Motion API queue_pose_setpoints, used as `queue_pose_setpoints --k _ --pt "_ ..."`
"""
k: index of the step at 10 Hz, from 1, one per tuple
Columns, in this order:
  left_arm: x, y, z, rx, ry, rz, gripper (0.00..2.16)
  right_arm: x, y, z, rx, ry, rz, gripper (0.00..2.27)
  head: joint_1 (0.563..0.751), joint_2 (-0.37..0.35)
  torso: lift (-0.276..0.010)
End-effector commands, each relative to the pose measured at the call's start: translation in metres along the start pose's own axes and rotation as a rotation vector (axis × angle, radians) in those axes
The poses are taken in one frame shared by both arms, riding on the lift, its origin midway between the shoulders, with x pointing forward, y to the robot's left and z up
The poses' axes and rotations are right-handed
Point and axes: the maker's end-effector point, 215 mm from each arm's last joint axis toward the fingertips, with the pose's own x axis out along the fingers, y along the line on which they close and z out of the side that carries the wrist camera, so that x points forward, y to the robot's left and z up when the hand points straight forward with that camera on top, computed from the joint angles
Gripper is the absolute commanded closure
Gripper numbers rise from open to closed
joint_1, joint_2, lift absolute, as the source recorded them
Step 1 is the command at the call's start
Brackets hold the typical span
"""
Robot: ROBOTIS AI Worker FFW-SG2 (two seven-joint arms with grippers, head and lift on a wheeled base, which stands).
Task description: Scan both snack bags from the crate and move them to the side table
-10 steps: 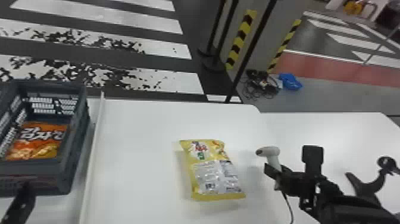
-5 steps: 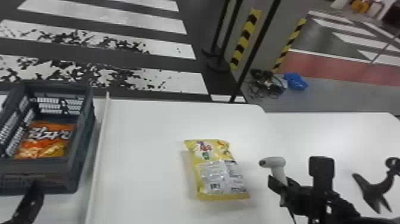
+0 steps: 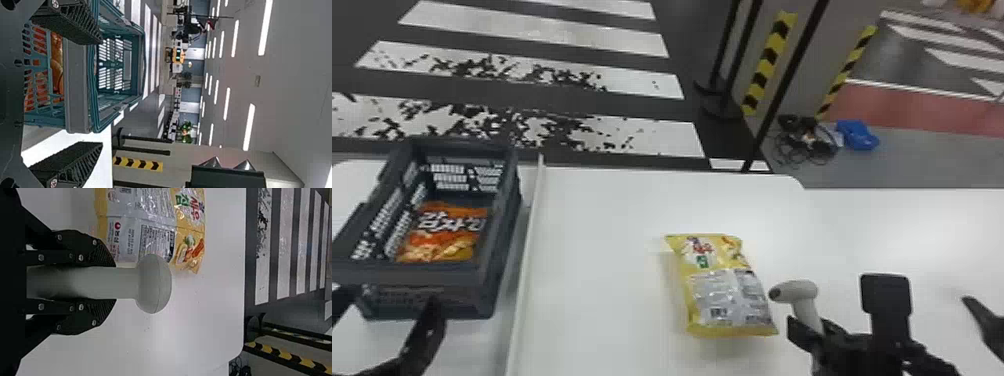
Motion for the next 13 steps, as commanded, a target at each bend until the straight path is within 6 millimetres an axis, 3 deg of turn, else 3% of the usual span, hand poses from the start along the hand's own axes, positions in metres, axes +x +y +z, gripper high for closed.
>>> queue_pose_setpoints --k 1,5,10,13 --pt "0.0 -0.002 -0.001 -0.004 -0.001 0.0 0.08 -0.008 0.02 0.0 -0.032 0.02 -0.006 2.25 0.695 -0.234 -0.099" --pt "-0.001 -0.007 0.0 -0.011 -0.007 -0.004 0.08 -0.042 0.052 -0.013 -0.068 0.089 -0.019 2.25 0.695 -0.186 -0.099" --pt "-0.006 -0.01 0.006 -0.009 -0.027 -0.014 0.08 -0.042 0.114 -0.013 -0.157 0.079 0.021 2.25 0.695 -0.095 -0.099" --pt "-0.007 -0.01 0.006 -0.006 -0.028 -0.016 0.08 -0.04 0.13 -0.005 -0.174 0.058 0.041 2.25 0.695 -0.044 -0.099"
